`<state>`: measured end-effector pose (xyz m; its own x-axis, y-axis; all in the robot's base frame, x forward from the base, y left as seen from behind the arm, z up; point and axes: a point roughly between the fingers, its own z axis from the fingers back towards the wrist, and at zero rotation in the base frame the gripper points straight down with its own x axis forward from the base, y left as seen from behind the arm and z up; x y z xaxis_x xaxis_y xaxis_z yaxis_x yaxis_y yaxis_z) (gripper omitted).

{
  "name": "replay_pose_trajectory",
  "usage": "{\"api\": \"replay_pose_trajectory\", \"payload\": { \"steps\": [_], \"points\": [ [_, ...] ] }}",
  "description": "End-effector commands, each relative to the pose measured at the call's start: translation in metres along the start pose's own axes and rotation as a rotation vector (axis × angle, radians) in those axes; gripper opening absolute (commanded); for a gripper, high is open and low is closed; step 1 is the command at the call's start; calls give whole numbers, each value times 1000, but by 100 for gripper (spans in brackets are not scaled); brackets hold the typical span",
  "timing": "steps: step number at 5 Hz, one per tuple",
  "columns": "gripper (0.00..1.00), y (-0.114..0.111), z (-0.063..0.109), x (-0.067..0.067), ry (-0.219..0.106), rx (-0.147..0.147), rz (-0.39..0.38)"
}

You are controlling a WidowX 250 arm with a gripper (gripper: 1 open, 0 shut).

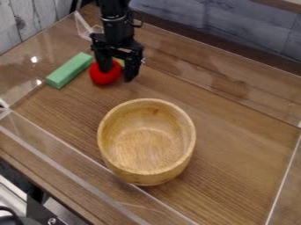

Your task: Move the red fruit to the right

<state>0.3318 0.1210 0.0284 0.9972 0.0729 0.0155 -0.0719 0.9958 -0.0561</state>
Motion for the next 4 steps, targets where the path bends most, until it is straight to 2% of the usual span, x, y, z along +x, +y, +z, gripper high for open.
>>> {"api": "replay_pose_trajectory", "payload": {
  "steps": [1,2,4],
  "points": [
    [0,2,4,1,-18,0,-24],
    [0,4,11,-3,-17,0,-20],
    [0,-12,63,-10,-99,30,148]
  ]
}}
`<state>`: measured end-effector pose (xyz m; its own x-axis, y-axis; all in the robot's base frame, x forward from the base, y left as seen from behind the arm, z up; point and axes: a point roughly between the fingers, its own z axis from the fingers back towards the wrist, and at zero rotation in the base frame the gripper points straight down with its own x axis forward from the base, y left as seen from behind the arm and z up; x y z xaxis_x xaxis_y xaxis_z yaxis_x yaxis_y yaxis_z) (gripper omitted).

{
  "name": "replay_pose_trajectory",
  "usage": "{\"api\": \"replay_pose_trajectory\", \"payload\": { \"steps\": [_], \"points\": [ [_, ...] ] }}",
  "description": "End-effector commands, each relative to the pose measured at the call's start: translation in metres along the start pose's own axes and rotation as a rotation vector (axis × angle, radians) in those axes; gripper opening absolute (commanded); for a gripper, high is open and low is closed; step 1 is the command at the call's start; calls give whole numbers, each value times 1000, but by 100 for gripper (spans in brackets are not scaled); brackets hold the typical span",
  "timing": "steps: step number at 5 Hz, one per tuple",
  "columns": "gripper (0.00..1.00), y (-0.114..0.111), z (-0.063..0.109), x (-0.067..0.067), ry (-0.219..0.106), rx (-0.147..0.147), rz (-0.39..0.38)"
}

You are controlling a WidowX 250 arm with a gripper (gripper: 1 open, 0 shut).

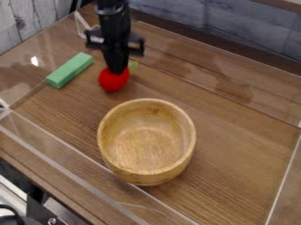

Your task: Move the red fruit to the right

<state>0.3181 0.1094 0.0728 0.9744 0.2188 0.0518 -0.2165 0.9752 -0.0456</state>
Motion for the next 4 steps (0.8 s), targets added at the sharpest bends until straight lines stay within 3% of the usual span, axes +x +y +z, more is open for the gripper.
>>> {"api": "replay_pose_trajectory", "payload": {
  "steps": [1,2,4],
  "points": [
    [0,-18,54,3,-98,-5,-46],
    [0,-50,76,-3,-106,-42,-128],
    [0,-145,63,-32,-91,-72,-140]
  ]
}}
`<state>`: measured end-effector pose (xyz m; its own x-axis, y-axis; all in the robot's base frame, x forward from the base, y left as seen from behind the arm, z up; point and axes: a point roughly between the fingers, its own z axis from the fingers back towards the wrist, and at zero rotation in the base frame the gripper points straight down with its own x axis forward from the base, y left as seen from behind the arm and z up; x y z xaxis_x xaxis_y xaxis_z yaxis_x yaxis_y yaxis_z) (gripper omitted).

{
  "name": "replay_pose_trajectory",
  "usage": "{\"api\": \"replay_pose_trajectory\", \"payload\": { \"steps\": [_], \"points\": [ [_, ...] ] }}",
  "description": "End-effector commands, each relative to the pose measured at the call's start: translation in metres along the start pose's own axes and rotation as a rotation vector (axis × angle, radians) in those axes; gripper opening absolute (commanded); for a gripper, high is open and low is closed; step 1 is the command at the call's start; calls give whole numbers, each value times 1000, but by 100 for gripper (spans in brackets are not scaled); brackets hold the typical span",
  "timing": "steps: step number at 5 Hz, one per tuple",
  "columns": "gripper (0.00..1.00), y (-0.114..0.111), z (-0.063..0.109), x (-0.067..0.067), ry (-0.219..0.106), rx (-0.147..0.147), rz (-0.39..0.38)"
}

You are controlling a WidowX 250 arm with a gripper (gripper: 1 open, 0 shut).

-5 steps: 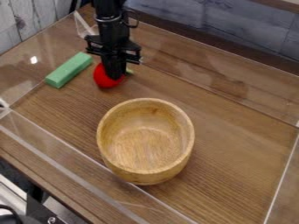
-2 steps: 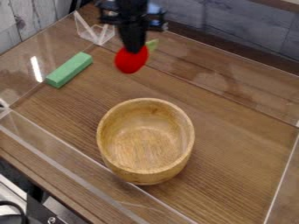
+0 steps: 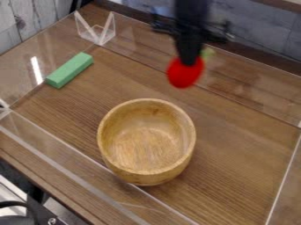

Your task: Move the red fruit to the right

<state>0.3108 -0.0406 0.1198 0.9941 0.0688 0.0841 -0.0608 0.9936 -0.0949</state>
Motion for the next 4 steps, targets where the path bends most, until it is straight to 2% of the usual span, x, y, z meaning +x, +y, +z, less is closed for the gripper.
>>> {"api": "replay_pose_trajectory", "payload": {
  "steps": [1,2,3,4],
  "points": [
    [0,-42,2,-4,-58,-17,-27],
    [0,-74,-18,-12,-45,-17,-25],
    [0,-90,-32,-20,-35,-15,-25],
    [0,-96,-43,-25,-32,-21,-22]
  ]
}}
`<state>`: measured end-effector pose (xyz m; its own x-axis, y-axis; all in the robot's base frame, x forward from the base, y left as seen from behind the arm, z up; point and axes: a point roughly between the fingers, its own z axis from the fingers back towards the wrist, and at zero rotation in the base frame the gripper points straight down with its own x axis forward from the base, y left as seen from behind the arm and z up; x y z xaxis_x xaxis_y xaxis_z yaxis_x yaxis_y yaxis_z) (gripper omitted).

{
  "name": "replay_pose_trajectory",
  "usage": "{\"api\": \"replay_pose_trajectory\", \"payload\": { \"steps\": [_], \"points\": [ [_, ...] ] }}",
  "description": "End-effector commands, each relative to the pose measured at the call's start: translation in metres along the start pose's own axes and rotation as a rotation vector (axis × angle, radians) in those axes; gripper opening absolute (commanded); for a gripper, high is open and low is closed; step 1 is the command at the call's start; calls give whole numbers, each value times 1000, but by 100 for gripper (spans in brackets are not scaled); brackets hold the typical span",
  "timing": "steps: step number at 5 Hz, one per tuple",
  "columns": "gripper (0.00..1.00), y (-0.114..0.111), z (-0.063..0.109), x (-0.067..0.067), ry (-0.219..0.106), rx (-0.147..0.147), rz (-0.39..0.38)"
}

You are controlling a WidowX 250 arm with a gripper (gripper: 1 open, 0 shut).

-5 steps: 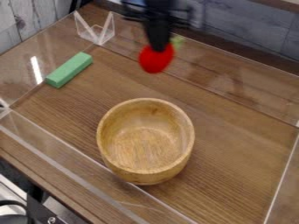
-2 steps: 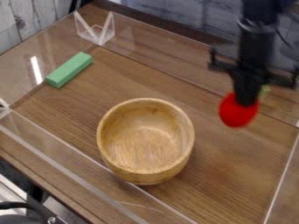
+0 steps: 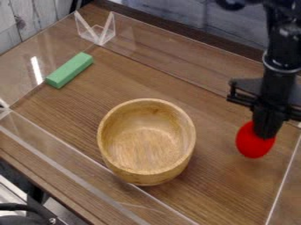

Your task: Move the red fruit to the right

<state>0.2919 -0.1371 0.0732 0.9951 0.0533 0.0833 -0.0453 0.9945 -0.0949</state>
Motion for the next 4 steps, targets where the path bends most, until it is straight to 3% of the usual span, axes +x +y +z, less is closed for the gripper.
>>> {"api": "replay_pose_trajectory", "payload": {
  "steps": [1,2,3,4],
  "points": [
    [100,-8,-4,8,-38,-20,54],
    [0,-11,-19,13,-43,-24,101],
    [0,-10,-22,14,-43,-29,103],
    [100,-7,-22,14,-37,-35,116]
  ]
}}
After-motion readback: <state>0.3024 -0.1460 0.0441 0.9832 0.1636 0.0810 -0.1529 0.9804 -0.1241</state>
